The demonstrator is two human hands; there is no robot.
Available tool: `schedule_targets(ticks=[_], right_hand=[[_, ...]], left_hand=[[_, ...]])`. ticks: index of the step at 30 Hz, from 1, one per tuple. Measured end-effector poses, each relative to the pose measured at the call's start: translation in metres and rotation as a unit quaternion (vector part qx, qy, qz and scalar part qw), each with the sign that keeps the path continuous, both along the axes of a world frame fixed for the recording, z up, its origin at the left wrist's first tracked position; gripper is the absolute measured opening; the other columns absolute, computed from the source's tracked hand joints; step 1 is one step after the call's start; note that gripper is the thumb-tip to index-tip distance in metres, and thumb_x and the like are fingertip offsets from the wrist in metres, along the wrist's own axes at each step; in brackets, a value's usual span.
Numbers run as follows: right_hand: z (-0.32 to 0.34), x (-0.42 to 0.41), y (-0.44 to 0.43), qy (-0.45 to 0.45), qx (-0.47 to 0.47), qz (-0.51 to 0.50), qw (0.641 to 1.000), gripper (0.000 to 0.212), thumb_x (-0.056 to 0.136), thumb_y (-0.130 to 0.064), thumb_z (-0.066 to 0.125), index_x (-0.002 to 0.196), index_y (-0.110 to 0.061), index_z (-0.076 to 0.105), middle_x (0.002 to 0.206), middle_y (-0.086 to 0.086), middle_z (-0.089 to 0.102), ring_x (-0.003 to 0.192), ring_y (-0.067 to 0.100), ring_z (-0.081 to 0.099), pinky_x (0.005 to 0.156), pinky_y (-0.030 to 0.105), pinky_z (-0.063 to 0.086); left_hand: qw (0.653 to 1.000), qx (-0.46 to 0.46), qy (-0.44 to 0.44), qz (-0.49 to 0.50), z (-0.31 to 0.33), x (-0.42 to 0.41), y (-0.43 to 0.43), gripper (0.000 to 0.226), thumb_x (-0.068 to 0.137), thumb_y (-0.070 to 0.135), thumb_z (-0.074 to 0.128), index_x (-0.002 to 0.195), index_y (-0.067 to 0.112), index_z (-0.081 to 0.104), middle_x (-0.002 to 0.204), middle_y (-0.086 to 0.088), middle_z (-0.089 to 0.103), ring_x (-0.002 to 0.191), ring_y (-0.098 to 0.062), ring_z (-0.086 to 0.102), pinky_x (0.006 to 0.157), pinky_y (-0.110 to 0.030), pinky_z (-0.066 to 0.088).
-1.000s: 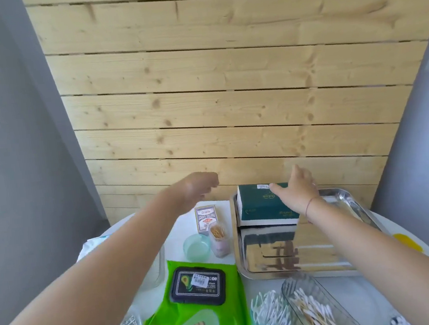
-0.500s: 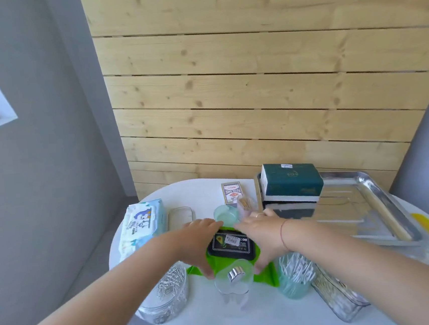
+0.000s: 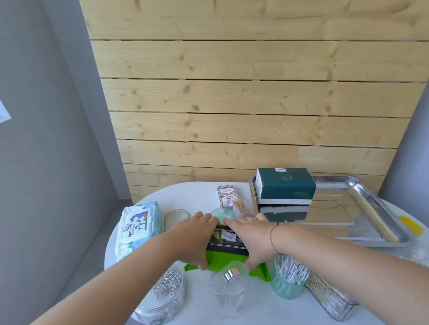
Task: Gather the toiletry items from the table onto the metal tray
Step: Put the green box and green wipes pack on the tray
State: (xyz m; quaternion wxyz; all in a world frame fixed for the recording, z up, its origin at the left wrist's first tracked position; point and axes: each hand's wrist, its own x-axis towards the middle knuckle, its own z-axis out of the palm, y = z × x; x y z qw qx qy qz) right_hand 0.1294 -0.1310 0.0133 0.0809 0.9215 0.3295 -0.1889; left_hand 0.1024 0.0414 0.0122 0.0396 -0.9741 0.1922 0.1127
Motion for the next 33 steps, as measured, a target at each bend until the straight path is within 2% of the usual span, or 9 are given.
schedule_targets(ticks=[9,14,16,18,20,22,23,26,33], right_hand=[[0.037,0.008,-0.009,-0.074,0.13,-0.013,0.989,0.109,0.065,-0.044,0.072,0.15,-0.024,0.006,0.15,0.0,0.033,0.134,0.022,0.036,0.107,0.04,0.021],[0.072,0.017,-0.033,-0.116,0.222,-0.039,0.967,0.111,0.061,-0.041,0.074,0.149,-0.031,0.006,0.151,0.001,0.027,0.141,0.025,0.023,0.114,0.044,0.018],[0.087,0.02,-0.054,-0.08,0.295,-0.082,0.949,0.116,0.064,-0.037,0.078,0.15,-0.033,0.001,0.155,-0.001,0.015,0.145,0.023,0.013,0.117,0.044,0.018],[0.099,0.022,-0.082,0.024,0.411,-0.169,0.896,0.122,0.061,-0.043,0.083,0.149,-0.036,-0.002,0.159,-0.005,0.003,0.147,0.017,0.006,0.119,0.043,0.015],[0.105,0.024,-0.108,0.126,0.539,-0.283,0.783,0.12,0.058,-0.057,0.076,0.149,-0.035,0.002,0.158,0.001,0.017,0.143,0.02,0.023,0.116,0.047,0.024],[0.097,0.034,-0.132,0.207,0.59,-0.377,0.683,0.084,0.079,-0.046,0.064,0.148,-0.019,0.023,0.127,0.01,0.058,0.112,0.022,0.058,0.092,0.041,0.051],[0.088,0.041,-0.14,0.238,0.588,-0.402,0.661,0.058,0.089,-0.037,0.056,0.139,-0.013,0.04,0.106,0.008,0.069,0.094,0.019,0.065,0.076,0.036,0.057],[0.058,0.054,-0.163,0.26,0.557,-0.481,0.626,0.028,0.094,-0.031,0.052,0.117,-0.015,0.056,0.086,0.005,0.07,0.08,0.017,0.064,0.061,0.031,0.058],[0.014,0.067,-0.171,0.295,0.477,-0.554,0.616,0.042,0.094,-0.029,0.054,0.13,-0.009,0.049,0.109,0.009,0.063,0.079,0.02,0.064,0.074,0.036,0.051]], left_hand=[[0.994,-0.057,-0.09,-0.004,0.054,0.007,0.01,0.075,0.057,0.037,0.075,0.123,0.02,0.042,0.117,0.003,0.05,0.109,-0.018,0.045,0.09,-0.035,0.048],[0.98,-0.114,-0.165,-0.008,0.089,0.012,-0.002,0.078,0.06,0.036,0.075,0.128,0.018,0.041,0.119,0.001,0.052,0.11,-0.019,0.045,0.092,-0.029,0.044],[0.97,-0.147,-0.195,-0.009,0.098,0.016,-0.013,0.076,0.061,0.035,0.075,0.127,0.015,0.043,0.119,-0.001,0.053,0.11,-0.019,0.045,0.088,-0.025,0.039],[0.962,-0.178,-0.206,-0.01,0.102,0.024,-0.031,0.075,0.061,0.034,0.076,0.125,0.014,0.044,0.119,-0.002,0.053,0.109,-0.02,0.046,0.089,-0.026,0.039],[0.957,-0.208,-0.2,-0.009,0.1,0.034,-0.051,0.076,0.059,0.034,0.077,0.125,0.013,0.044,0.12,-0.003,0.053,0.11,-0.02,0.046,0.091,-0.028,0.041],[0.957,-0.227,-0.181,-0.001,0.095,0.046,-0.075,0.076,0.06,0.033,0.078,0.125,0.013,0.043,0.119,-0.003,0.052,0.107,-0.019,0.045,0.089,-0.03,0.043],[0.959,-0.23,-0.166,0.002,0.091,0.052,-0.088,0.076,0.06,0.033,0.078,0.125,0.013,0.043,0.118,-0.004,0.052,0.105,-0.018,0.044,0.086,-0.029,0.043],[0.972,-0.212,-0.103,0.007,0.072,0.07,-0.125,0.079,0.061,0.035,0.08,0.127,0.012,0.041,0.119,-0.005,0.052,0.106,-0.02,0.045,0.085,-0.031,0.045],[0.992,-0.123,-0.024,0.015,0.017,0.094,-0.154,0.079,0.064,0.035,0.081,0.126,0.01,0.039,0.121,-0.008,0.05,0.113,-0.025,0.047,0.091,-0.036,0.047]])
